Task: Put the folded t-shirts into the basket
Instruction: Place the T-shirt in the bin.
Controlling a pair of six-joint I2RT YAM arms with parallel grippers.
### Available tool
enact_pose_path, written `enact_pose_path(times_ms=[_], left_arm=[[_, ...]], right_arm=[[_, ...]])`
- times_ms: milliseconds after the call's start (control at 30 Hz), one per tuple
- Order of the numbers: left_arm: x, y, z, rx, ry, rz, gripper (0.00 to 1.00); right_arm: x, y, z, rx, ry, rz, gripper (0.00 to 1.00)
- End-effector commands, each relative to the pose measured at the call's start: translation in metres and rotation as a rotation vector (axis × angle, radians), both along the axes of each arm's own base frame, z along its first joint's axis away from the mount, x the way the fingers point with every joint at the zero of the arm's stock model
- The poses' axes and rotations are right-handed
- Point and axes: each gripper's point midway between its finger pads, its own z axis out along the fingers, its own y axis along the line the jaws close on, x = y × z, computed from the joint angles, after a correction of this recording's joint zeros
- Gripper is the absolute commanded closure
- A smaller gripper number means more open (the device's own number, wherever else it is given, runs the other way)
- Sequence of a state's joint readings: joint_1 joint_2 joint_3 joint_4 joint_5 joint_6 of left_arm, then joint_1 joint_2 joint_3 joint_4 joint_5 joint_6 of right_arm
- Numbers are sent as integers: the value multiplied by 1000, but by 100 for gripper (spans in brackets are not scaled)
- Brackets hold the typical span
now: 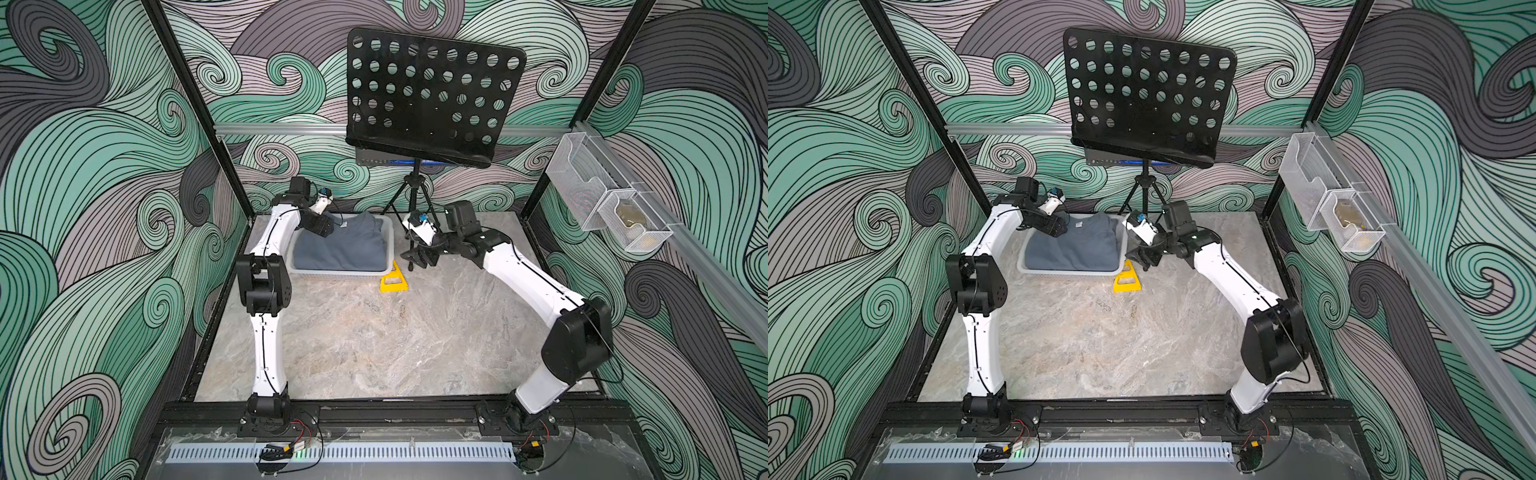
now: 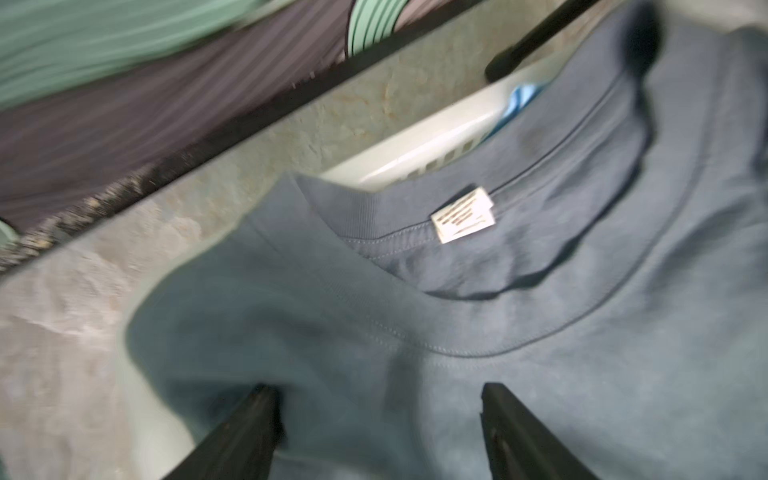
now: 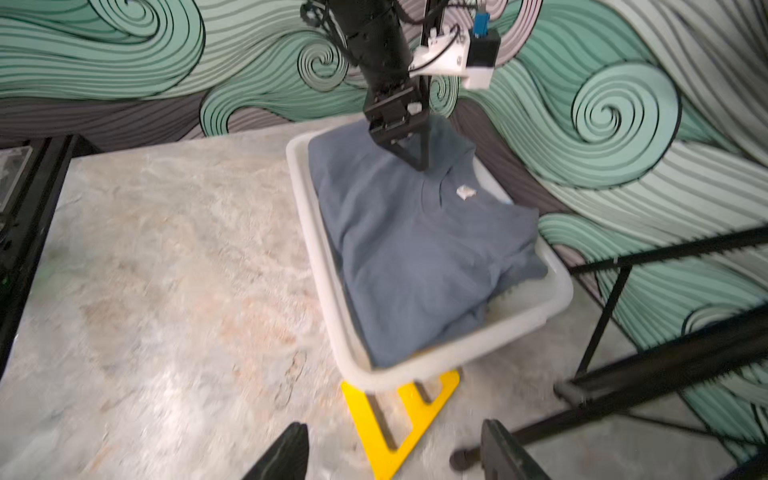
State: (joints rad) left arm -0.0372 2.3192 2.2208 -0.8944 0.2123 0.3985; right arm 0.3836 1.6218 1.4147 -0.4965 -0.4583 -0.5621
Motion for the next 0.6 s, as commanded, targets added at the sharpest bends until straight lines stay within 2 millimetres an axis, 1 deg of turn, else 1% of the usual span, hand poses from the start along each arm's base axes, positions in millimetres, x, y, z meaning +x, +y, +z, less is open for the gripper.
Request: enact_pose_path(times_ms=[0,33,67,133,200,267,333,400,433,467,567], left_arm=[[-15,-5,-28,-25,132,4,20],[-16,-6,-35,-25,154,-4,20],[-16,-7,-38,-27,168,-11,20],[-14,-11,-34,-37,169,-20,19],[-13,-16,-23,-54,151,-21,19],[-15,-21,-6,-58,124,-16,19],[-19,-29,11,-50,87,-17,18],[-23,-38,22,-47,41,-25,17],[-26,-44,29,-52,3,-36,16],[-27,-52,31,-55,-33,-54,14],[-36,-81,39,-11,-134,-138,8]], right_arm=[[-40,-39,-26,-76,90,23,27],[-45,-51,-31,-80,98,6,27],[-49,-62,-35,-73,104,-13,27],[-54,-84,-36,-50,102,-60,26],[-59,-101,-38,-41,100,-96,25],[-65,-116,-38,-15,91,-126,24],[-69,-131,-38,28,79,-162,23],[-73,-142,-42,57,70,-193,21],[-74,-148,-45,63,64,-214,21],[-75,-153,-50,68,62,-233,20],[-77,-161,-59,84,63,-264,19]])
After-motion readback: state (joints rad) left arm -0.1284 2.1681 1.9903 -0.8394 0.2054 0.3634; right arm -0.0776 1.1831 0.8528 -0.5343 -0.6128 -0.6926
